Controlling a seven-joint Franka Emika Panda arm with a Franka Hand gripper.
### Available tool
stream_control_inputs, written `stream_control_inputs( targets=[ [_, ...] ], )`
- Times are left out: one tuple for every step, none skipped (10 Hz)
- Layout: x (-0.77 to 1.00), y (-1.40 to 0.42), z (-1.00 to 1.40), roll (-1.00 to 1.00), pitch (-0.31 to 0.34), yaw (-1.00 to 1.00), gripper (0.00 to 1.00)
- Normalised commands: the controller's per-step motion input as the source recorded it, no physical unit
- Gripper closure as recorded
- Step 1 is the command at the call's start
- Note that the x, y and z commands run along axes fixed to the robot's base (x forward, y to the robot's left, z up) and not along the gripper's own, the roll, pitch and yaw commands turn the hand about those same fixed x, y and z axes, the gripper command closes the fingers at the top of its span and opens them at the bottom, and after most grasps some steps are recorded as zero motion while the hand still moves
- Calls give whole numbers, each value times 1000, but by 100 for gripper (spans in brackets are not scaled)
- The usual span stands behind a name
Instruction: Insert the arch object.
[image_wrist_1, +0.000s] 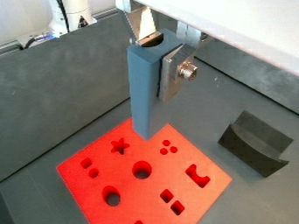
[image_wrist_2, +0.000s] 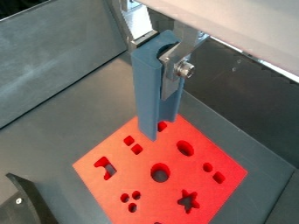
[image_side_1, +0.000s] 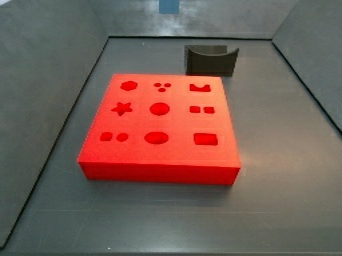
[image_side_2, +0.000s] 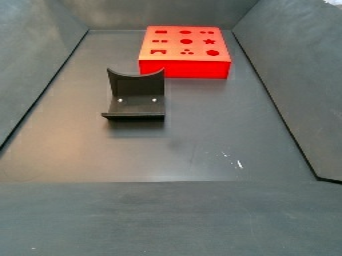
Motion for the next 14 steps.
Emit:
stream_control_inputs(
  targets=[
    [0,0,-77,-30,-50,0,100],
    [111,160,-183,-76,-87,0,100],
    [291,434,-314,-63,-67,0,100],
    [506,654,-243,-119,0,-163,100],
    [454,686,-243,-113,-20,-229,100],
    [420,697,-277,-107,-64,-237,100],
    [409,583,-417,-39,-134,-237,100],
    [480,320,-457,0,-187,-283,100],
    [480,60,-411,26,-184,-497,100],
    [371,0,-349,56,-147,-711,100],
    [320,0,-311,59,-89,-783,100],
    [226,0,-246,33,-79,-869,100],
    [180,0,-209,14,-67,-914,100],
    [117,0,-186,9,-37,-963,100]
  ],
)
